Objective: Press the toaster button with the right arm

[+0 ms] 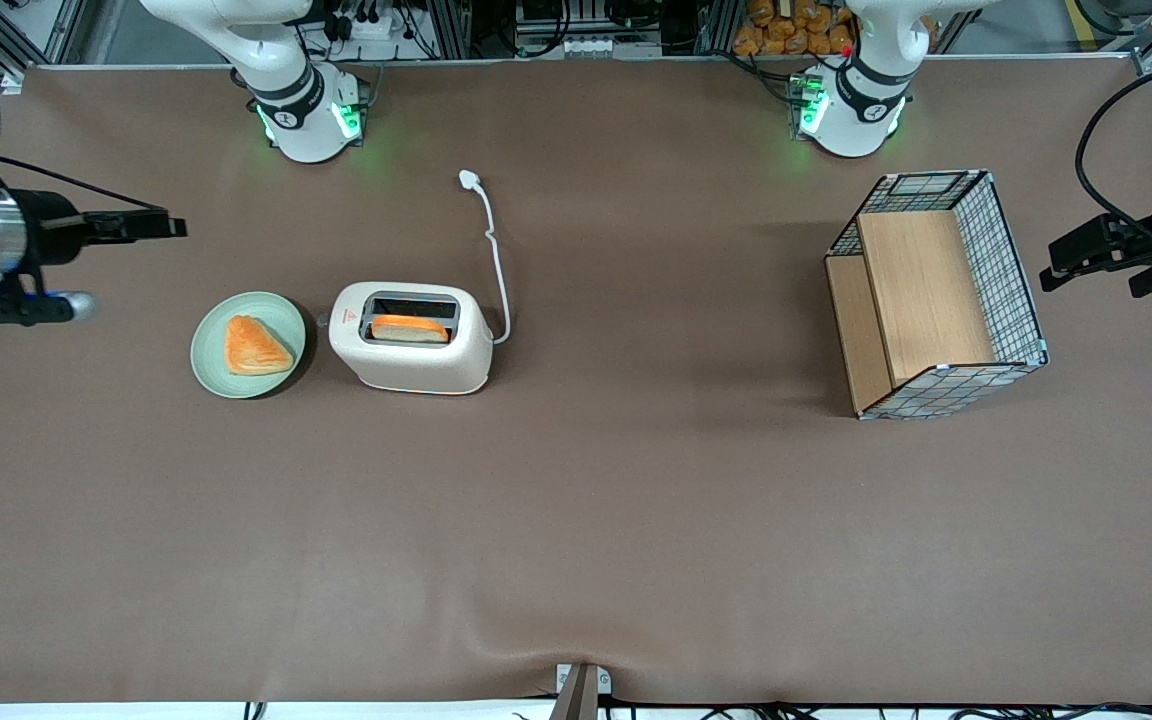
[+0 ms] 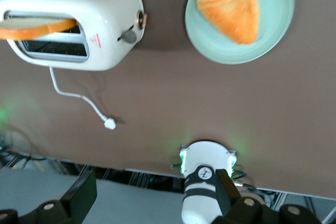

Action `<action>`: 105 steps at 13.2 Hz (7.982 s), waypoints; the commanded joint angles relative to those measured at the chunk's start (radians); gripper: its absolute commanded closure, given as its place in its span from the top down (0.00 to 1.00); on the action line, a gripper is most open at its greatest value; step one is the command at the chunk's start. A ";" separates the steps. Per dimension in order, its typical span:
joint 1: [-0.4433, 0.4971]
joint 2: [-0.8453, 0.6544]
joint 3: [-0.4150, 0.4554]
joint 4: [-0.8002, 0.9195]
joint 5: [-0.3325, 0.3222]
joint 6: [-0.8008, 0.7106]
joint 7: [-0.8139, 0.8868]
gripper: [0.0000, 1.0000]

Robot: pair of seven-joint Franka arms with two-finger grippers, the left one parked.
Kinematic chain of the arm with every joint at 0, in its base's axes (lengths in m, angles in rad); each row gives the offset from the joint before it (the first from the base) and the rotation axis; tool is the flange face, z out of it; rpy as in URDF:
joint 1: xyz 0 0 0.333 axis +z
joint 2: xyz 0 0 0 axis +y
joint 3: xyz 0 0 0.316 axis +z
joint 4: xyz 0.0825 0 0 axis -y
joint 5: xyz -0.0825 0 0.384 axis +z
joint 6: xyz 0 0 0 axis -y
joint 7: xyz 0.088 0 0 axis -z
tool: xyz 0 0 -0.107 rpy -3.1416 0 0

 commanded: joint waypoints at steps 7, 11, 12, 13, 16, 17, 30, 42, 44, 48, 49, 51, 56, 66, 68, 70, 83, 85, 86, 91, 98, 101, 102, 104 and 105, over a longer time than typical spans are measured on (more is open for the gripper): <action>0.010 0.015 0.005 -0.226 0.139 0.169 -0.024 1.00; 0.034 0.058 0.005 -0.227 0.179 0.173 -0.023 1.00; 0.033 0.065 0.005 -0.226 0.180 0.177 -0.023 0.97; 0.033 0.072 0.005 -0.224 0.197 0.180 -0.023 0.88; 0.034 0.116 0.005 -0.224 0.225 0.205 -0.024 0.50; 0.037 0.124 0.005 -0.224 0.232 0.212 -0.027 0.38; 0.079 0.203 0.005 -0.226 0.245 0.362 -0.142 0.02; 0.027 0.273 0.005 -0.254 0.370 0.420 -0.234 0.03; 0.027 0.282 0.005 -0.255 0.387 0.419 -0.234 0.03; 0.027 0.282 0.005 -0.278 0.392 0.420 -0.234 0.04; 0.027 0.282 0.005 -0.278 0.403 0.420 -0.236 0.04; 0.027 0.300 0.005 -0.278 0.412 0.423 -0.239 0.04; 0.014 0.328 0.005 -0.277 0.421 0.433 -0.274 0.05; -0.009 0.412 0.005 -0.273 0.458 0.456 -0.371 0.05; -0.006 0.423 0.005 -0.273 0.458 0.477 -0.371 0.05; -0.002 0.435 0.005 -0.273 0.458 0.483 -0.371 0.05; 0.001 0.467 0.004 -0.255 0.498 0.499 -0.423 0.04; -0.002 0.467 -0.001 -0.199 0.492 0.431 -0.405 0.04; -0.004 0.467 -0.001 -0.168 0.483 0.410 -0.379 0.04; -0.002 0.469 -0.003 -0.036 0.414 0.353 -0.313 0.42; 0.010 0.470 -0.001 0.143 0.300 0.354 -0.262 1.00; 0.011 0.445 0.000 0.205 0.222 0.354 -0.265 1.00; 0.011 0.420 0.000 0.205 0.197 0.354 -0.265 1.00; 0.014 0.353 0.000 0.204 0.121 0.353 -0.262 1.00; 0.017 0.319 0.000 0.202 0.086 0.344 -0.257 1.00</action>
